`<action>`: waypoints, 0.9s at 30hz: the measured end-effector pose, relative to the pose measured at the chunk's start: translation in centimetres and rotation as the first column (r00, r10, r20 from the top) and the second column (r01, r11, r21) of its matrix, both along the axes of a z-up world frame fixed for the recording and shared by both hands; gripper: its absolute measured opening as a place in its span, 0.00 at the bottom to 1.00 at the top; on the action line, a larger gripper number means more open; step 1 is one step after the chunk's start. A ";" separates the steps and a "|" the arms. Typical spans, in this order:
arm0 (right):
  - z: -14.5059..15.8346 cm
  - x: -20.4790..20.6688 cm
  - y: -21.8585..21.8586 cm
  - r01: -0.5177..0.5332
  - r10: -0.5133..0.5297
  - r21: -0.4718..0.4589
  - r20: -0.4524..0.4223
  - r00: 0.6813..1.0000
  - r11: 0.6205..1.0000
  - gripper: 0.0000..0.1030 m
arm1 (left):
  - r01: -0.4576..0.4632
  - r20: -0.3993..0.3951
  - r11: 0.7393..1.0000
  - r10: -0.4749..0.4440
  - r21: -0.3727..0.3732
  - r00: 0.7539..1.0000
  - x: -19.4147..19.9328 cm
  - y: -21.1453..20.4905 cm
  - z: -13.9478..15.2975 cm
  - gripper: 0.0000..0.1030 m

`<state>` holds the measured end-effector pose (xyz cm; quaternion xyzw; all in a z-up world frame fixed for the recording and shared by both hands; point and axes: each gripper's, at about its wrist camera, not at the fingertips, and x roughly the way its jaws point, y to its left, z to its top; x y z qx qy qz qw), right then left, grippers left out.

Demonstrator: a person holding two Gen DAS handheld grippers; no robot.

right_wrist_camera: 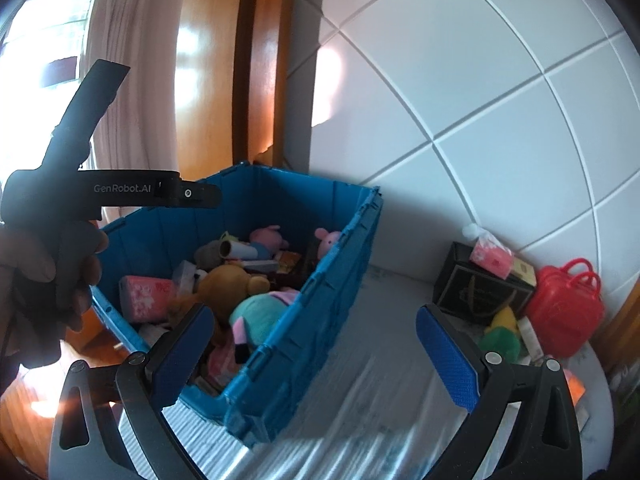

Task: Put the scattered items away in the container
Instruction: 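Move both tools back toward the remaining items on the bed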

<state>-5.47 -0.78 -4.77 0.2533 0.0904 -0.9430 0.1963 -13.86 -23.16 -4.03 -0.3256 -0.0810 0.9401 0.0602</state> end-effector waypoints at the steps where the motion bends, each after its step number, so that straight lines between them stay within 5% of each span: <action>1: 0.0 0.1 1.1 0.007 -0.007 -0.005 0.001 1.000 1.000 1.00 | 0.006 0.005 1.000 -0.006 -0.007 1.000 -0.1 1.2 -0.1 1.00; 13: -0.9 0.4 15.6 0.102 -0.100 -0.059 0.027 0.995 0.993 1.00 | 0.061 0.036 0.996 -0.059 -0.058 0.998 -0.9 15.7 -0.3 1.00; 27: -5.5 -1.3 33.6 0.263 -0.255 -0.059 0.120 0.960 0.963 1.00 | 0.178 0.135 0.974 -0.159 -0.140 0.978 -3.4 32.6 -5.0 1.00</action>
